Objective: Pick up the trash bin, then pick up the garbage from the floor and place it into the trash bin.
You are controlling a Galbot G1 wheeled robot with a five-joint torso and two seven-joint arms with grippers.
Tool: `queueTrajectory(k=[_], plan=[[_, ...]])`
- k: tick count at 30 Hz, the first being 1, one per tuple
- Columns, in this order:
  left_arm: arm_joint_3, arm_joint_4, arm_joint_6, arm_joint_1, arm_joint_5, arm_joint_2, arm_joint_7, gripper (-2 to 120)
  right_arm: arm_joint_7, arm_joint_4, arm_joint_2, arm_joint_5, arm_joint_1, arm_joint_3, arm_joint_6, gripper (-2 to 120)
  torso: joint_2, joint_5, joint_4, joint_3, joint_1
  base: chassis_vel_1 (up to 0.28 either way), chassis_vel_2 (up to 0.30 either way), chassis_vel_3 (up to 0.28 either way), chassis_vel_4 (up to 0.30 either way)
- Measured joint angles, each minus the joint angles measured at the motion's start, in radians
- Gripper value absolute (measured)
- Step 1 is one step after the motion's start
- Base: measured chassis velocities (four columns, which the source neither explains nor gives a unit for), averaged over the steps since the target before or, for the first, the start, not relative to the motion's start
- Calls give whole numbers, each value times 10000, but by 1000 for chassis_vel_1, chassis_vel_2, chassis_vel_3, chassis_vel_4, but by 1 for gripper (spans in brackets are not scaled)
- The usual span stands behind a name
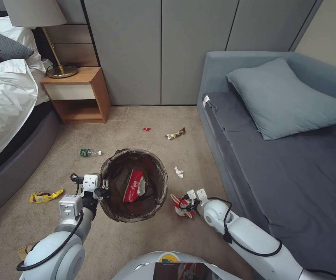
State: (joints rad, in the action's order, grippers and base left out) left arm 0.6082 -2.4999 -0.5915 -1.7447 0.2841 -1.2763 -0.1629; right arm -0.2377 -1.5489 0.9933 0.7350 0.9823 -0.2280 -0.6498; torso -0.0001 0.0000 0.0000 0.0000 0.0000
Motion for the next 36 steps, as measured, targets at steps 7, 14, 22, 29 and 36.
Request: queueTrajectory(k=[7, 14, 22, 29, 36], plan=[[-29, 0, 6, 22, 3, -13, 3, 3, -79, 67, 90, -34, -23, -190, 0, 100, 0, 0, 0, 0, 0, 0, 0, 0, 0], [-41, 0, 13, 51, 3, -11, 6, 3, -138, 218, 185, -31, -88, -307, -3, 100, 0, 0, 0, 0, 0, 0, 0, 0, 0], [-74, 0, 27, 86, -20, -34, 8, 3, -136, 225, 196, 31, -103, -308, -6, 88, 0, 0, -1, 0, 0, 0, 0, 0, 0], [-71, 0, 31, 103, -19, 5, 12, 3, -132, 289, 227, 57, -202, -335, -19, 65, 0, 0, 0, 0, 0, 0, 0, 0, 0], [-87, 0, 36, 178, -11, 19, 15, 3, -197, 351, 300, 74, -294, -377, -14, 34, 0, 0, 0, 0, 0, 0, 0, 0, 0]])
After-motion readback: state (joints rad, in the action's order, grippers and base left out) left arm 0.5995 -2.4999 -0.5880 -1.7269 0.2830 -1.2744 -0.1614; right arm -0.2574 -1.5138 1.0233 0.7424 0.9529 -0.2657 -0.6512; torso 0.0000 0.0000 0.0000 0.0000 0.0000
